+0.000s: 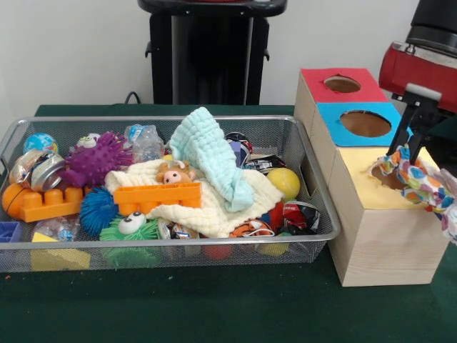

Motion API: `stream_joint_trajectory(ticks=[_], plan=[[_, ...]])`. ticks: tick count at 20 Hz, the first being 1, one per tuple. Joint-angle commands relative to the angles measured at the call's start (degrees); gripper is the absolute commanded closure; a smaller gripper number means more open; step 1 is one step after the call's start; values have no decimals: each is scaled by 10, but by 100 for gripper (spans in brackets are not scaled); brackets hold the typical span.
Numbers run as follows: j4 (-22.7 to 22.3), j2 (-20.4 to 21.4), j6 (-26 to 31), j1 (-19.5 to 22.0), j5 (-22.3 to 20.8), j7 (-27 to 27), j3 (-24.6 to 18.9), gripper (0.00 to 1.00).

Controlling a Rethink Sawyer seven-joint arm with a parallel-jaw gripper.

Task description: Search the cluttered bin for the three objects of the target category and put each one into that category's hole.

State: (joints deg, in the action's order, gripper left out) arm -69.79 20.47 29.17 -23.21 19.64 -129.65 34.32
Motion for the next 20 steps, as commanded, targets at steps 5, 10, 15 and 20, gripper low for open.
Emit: stream_joint_trajectory(ticks=[5, 10, 15, 20], plan=[[-48, 66, 117, 83, 0, 23, -153, 100], [-65, 71, 112, 93, -11, 8, -172, 100], [-86, 77, 78, 101, -23, 6, -186, 100], [-96, 79, 80, 95, -35, -5, -182, 100]])
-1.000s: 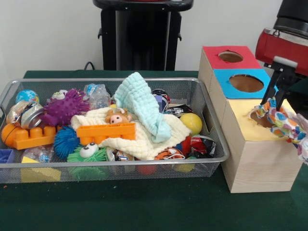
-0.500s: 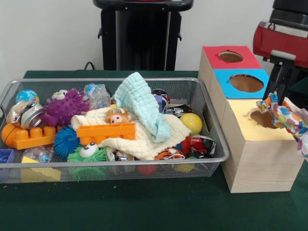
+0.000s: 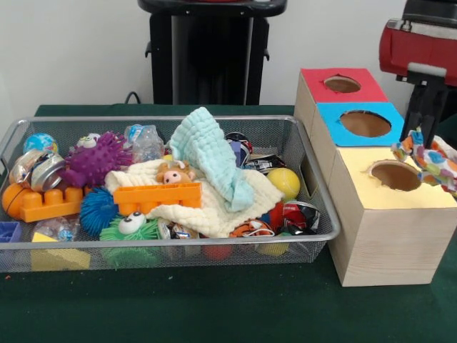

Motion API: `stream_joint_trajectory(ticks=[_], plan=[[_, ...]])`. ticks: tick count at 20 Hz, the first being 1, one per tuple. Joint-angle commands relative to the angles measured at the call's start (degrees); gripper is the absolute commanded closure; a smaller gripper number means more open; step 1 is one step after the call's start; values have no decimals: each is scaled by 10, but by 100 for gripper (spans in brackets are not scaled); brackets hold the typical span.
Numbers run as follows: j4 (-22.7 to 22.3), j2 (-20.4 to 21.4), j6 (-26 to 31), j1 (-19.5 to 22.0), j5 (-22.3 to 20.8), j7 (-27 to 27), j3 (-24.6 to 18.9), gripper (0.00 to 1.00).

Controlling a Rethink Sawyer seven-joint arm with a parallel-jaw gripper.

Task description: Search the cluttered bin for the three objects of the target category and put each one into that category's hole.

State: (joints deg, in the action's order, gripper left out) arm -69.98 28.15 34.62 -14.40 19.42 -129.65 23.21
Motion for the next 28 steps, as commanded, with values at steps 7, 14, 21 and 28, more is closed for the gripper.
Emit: stream_joint_trajectory(ticks=[7, 14, 21, 28], plan=[[-109, -3, -3, -7, -44, -33, -65, 100], [-150, 7, -43, -17, -58, -35, -71, 100], [-139, 7, -31, -5, -69, -21, -73, 100], [-139, -1, -47, -2, -78, -29, -77, 100]])
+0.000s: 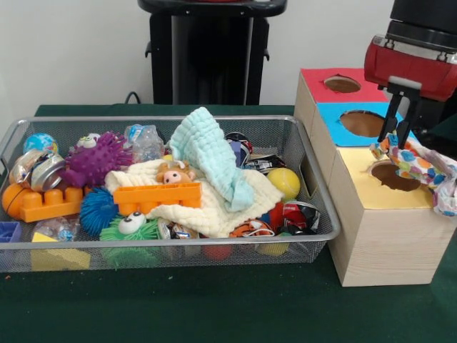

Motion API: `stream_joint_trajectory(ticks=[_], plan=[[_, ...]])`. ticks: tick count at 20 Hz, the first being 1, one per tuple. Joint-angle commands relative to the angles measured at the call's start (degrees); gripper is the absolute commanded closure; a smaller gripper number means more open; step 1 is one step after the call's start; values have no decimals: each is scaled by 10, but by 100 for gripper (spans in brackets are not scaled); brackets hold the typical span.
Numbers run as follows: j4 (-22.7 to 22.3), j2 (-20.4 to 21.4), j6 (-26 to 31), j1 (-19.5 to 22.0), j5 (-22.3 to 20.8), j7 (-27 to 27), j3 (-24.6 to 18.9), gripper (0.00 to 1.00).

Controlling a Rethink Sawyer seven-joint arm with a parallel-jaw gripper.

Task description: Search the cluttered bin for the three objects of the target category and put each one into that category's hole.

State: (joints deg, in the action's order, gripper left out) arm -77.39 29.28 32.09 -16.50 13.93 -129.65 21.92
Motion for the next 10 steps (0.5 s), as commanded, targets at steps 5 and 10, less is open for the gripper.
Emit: stream_joint_trajectory(ticks=[5, 10], plan=[[-60, -32, -49, 12, -27, -48, -61, 100], [-51, -55, -74, 4, -25, -67, -54, 100]])
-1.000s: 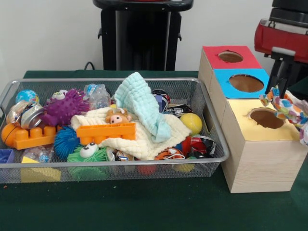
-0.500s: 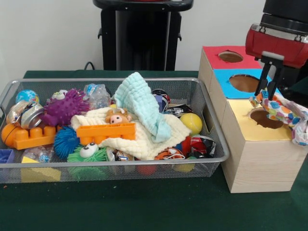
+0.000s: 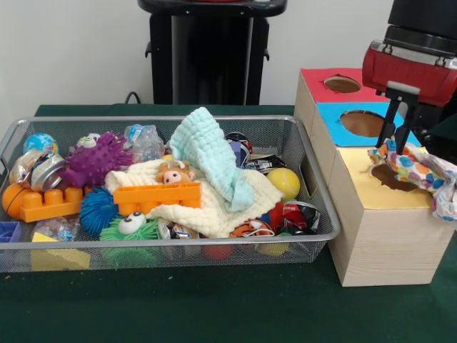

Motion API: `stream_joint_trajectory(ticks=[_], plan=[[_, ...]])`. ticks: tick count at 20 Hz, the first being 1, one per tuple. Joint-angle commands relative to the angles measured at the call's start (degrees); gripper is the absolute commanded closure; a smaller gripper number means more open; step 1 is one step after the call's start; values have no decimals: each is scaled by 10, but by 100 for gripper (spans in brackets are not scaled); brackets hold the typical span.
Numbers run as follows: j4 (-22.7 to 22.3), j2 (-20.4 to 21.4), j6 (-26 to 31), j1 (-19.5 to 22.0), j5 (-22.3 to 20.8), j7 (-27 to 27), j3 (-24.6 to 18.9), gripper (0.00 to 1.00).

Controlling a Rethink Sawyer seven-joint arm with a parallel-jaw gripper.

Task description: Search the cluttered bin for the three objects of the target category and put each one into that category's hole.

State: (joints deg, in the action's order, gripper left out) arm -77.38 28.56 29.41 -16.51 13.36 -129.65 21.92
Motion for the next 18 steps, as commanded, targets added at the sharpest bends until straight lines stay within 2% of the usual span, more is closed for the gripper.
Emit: stream_joint_trajectory(ticks=[1, 12, 18], plan=[[-48, -52, -48, 2, -19, -70, -50, 100], [-21, -96, -68, -17, -15, -88, -23, 100], [-24, -112, -95, -37, -3, -112, -4, 100]])
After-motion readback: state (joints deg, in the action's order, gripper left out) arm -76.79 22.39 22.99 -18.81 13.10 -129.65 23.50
